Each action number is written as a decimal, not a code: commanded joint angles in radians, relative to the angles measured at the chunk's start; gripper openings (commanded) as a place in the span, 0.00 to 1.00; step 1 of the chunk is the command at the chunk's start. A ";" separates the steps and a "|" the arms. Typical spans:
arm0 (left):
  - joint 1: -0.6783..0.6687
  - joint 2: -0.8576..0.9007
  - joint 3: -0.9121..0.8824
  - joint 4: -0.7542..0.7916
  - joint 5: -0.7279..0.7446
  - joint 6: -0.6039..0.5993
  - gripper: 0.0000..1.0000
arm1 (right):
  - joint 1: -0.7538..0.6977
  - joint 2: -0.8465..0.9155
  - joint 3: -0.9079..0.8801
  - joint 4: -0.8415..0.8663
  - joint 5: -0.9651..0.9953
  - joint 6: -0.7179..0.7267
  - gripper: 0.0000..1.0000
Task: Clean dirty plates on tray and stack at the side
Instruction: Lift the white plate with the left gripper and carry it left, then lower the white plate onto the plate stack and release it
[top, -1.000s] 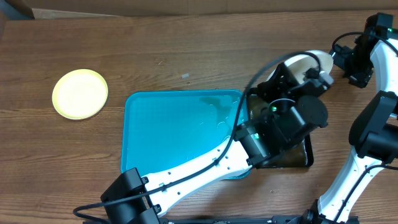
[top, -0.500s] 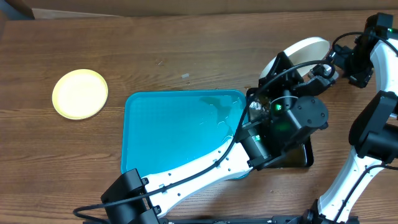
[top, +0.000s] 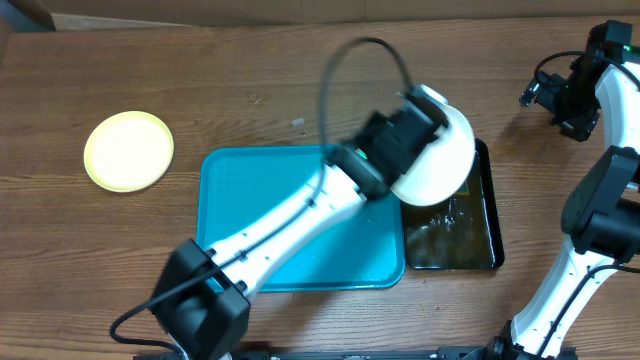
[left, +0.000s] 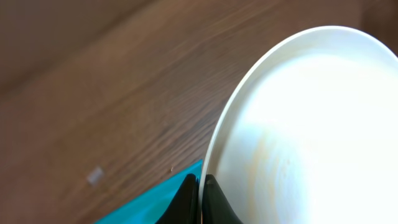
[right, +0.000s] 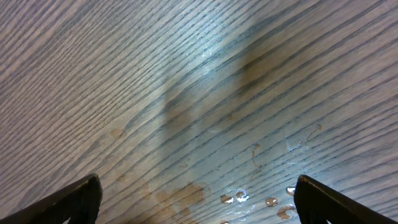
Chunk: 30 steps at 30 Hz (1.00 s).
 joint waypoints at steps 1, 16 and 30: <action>0.159 0.002 0.010 -0.012 0.322 -0.155 0.04 | 0.000 -0.032 0.018 0.002 -0.002 0.002 1.00; 0.968 0.002 0.010 -0.270 0.529 -0.266 0.04 | 0.000 -0.032 0.018 0.002 -0.002 0.002 1.00; 1.276 0.002 -0.053 -0.286 0.305 -0.283 0.04 | 0.000 -0.032 0.018 0.002 -0.002 0.002 1.00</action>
